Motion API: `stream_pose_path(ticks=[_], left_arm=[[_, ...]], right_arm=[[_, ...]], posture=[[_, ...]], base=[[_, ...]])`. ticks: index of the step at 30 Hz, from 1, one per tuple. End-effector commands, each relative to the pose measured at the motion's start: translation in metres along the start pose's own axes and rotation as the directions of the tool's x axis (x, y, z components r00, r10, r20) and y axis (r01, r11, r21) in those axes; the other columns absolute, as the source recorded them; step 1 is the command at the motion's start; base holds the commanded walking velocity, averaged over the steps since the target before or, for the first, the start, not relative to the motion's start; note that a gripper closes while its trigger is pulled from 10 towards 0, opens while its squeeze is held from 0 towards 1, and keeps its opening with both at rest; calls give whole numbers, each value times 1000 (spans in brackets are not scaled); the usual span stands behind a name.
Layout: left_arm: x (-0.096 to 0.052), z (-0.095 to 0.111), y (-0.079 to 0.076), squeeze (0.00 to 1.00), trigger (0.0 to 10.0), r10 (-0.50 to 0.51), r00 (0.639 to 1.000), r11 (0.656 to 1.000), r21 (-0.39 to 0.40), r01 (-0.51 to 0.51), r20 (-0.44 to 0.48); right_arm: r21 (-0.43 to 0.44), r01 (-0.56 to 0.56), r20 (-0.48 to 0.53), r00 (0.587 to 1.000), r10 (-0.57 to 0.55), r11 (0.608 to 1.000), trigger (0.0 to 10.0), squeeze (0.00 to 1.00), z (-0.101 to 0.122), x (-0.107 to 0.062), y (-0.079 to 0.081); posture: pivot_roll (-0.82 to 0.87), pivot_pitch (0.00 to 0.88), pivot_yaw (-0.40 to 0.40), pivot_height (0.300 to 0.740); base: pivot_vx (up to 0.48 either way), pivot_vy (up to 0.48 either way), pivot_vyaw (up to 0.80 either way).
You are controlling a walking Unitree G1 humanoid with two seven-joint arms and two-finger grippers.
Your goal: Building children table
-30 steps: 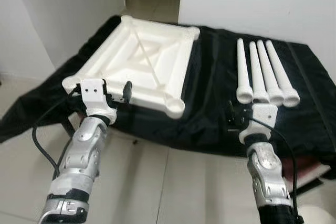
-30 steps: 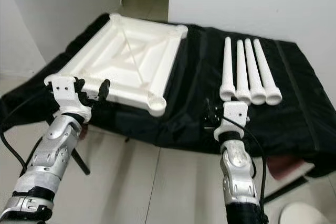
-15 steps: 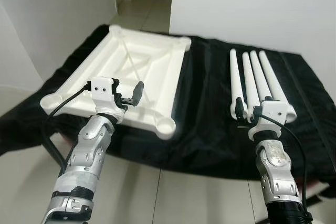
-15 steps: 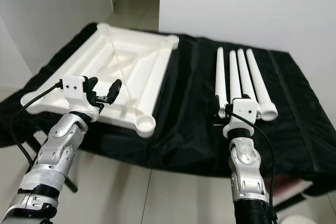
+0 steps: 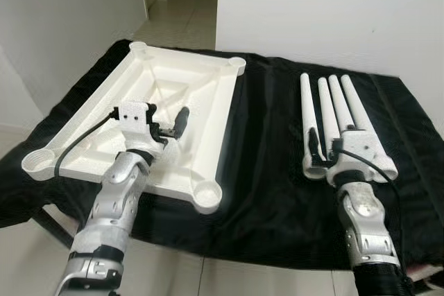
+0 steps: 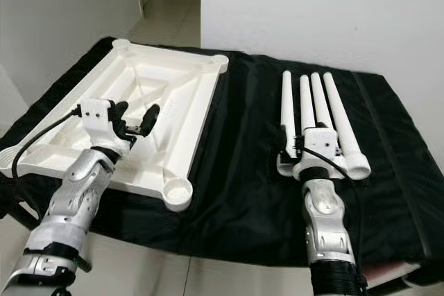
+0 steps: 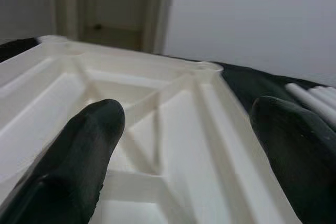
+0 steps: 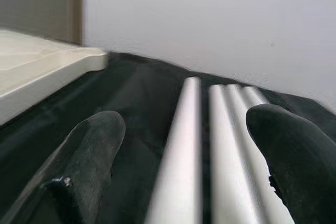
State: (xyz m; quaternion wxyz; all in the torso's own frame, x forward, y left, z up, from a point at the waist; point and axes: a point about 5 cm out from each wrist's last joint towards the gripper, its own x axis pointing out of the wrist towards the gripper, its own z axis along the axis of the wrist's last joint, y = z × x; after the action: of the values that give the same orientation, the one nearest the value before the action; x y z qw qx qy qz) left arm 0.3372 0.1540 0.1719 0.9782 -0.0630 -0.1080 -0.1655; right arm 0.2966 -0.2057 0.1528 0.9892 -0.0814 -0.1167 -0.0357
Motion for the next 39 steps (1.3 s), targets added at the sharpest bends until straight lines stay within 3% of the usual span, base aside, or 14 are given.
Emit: stream_pose_path(ticks=[1,12,17,22,32,39], left_arm=[[0,-6,1,0,10000,28,999,1000,-4,-28,-21],[9,2,-2,0,10000,1,1000,999,-37,-2,-22],[11,3,-4,0,10000,-15,1000,998,-56,13,-25],[17,-2,-11,0,10000,-55,998,994,-94,51,-40],[20,-2,-11,0,10000,-93,995,994,-64,91,-33],[26,3,-10,0,10000,-127,991,992,-7,127,-34]], right_arm=[[15,10,-21,1000,-10,1000,10000,0,-4,1,0],[-7,22,-12,1000,-22,1000,10000,0,1,10,-8],[-20,3,11,1000,-3,1000,10000,0,6,15,-5],[-17,-1,27,1000,2,1000,10000,0,6,15,8],[92,-15,24,1000,13,996,10000,0,7,8,23],[126,10,38,999,-15,992,10000,0,11,13,21]], posture=[[-10,4,-36,740],[-11,4,15,740],[-21,1,36,740],[-34,0,41,740],[-41,0,14,740],[-40,0,14,740]], base=[[0,0,0],[0,0,0],[0,0,0],[0,0,0],[0,0,0],[0,275,0]])
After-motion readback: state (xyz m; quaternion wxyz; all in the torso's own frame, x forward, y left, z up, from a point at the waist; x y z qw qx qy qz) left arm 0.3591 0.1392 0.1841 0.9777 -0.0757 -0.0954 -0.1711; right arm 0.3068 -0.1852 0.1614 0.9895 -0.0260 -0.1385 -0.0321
